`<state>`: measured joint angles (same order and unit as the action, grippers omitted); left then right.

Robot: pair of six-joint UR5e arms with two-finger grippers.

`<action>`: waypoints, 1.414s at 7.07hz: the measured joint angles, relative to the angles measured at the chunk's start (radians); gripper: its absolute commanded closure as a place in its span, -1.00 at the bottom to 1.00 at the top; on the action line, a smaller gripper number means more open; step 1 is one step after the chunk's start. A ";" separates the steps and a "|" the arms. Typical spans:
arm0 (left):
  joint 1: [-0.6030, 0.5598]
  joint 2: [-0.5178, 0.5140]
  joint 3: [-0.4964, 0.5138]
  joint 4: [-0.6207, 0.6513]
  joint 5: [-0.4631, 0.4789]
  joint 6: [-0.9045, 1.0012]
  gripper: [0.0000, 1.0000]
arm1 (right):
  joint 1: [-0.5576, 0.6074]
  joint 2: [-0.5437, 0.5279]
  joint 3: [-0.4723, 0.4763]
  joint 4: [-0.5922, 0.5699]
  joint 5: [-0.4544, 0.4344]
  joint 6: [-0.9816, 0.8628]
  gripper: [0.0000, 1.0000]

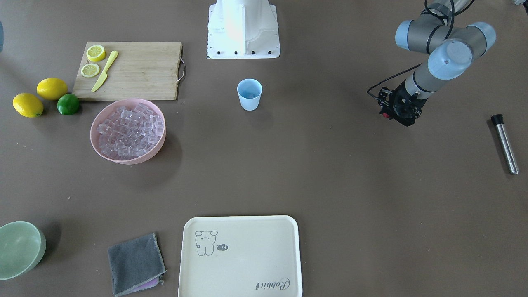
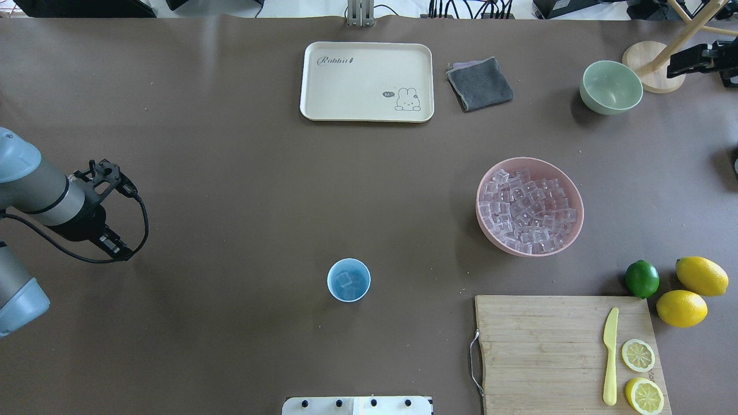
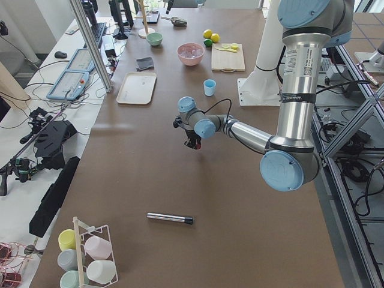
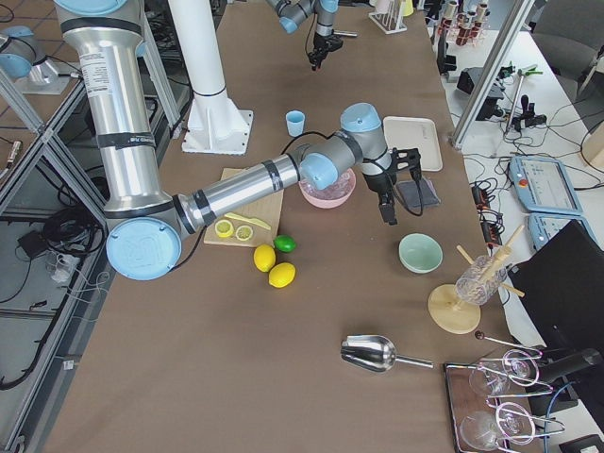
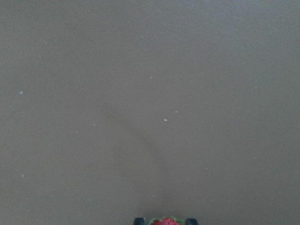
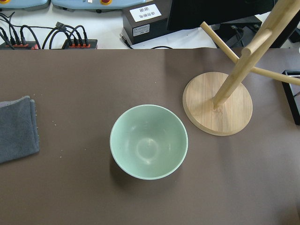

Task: Mash ice and strawberries in cup
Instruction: 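Carry the strawberry with the left gripper over the blue cup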

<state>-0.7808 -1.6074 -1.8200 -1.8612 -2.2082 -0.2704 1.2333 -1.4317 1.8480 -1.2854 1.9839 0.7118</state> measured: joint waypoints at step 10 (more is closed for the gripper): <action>-0.097 -0.280 -0.053 -0.059 -0.004 -0.043 1.00 | -0.025 -0.041 0.000 0.048 0.082 -0.004 -1.00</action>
<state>-0.8782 -1.8870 -1.8731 -1.9200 -2.2119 -0.3130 1.2080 -1.4728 1.8478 -1.2378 2.0661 0.7079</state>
